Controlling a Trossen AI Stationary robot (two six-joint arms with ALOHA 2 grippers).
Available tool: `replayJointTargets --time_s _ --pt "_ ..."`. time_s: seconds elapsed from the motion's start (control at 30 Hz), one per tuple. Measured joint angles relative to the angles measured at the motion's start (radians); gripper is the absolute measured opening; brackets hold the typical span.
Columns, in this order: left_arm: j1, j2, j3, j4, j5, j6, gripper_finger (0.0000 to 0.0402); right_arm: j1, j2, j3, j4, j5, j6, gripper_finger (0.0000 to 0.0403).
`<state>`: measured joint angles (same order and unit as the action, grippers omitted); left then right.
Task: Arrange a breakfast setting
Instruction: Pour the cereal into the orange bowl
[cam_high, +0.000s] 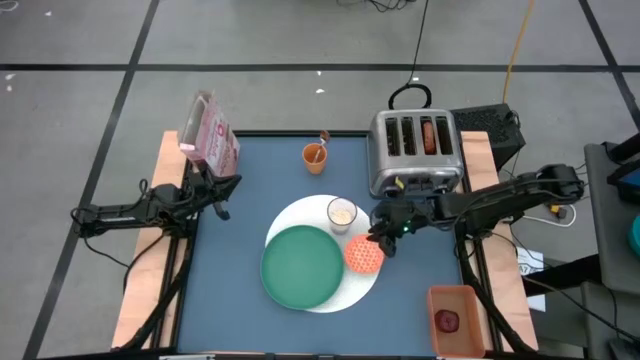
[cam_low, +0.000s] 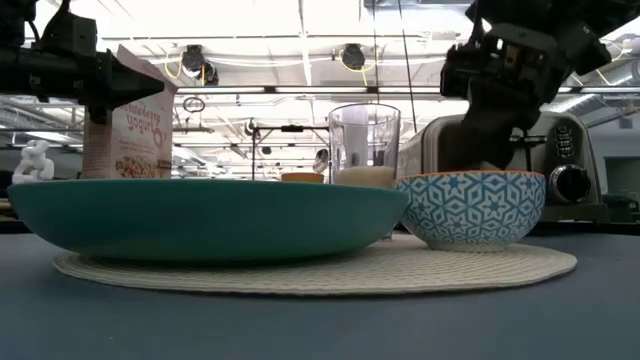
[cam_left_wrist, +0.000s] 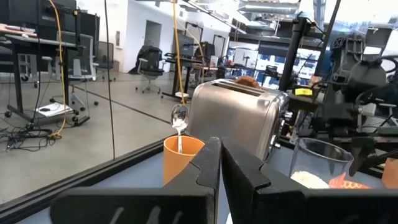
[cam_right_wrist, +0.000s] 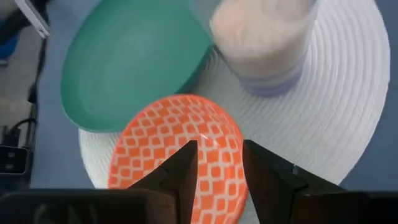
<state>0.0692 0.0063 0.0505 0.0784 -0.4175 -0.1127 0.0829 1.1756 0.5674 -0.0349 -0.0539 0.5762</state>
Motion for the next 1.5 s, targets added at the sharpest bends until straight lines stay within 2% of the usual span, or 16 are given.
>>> replayJointTargets --time_s 0.37,0.53,0.6,1.03,1.27,1.4,1.5 --pt "0.000 0.000 0.000 0.045 0.005 0.001 0.0021 -0.012 -0.196 0.000 0.001 0.000 -0.073 0.0121" --pt "0.000 0.000 0.000 0.053 0.167 -0.015 0.0021 -0.012 -0.262 0.000 0.008 0.002 -0.107 0.0121" --pt "0.000 0.000 0.000 0.053 0.196 -0.045 0.0021 -0.011 -0.280 0.000 0.008 0.003 -0.110 0.0121" --pt "0.000 0.000 0.000 0.060 0.201 -0.104 0.0021 -0.011 -0.302 0.000 0.008 0.004 -0.115 0.0121" --pt "0.000 0.000 0.000 0.096 0.294 -0.163 0.0021 -0.011 -0.302 0.000 0.008 0.004 -0.128 0.0121" --pt "0.000 0.000 0.000 0.137 0.295 -0.172 0.0023 -0.011 -0.302 0.000 0.008 0.004 -0.128 0.0121" --pt "0.000 0.000 0.000 0.168 0.273 -0.246 0.0040 -0.011 -0.302 0.000 0.008 0.004 -0.128 0.0121"
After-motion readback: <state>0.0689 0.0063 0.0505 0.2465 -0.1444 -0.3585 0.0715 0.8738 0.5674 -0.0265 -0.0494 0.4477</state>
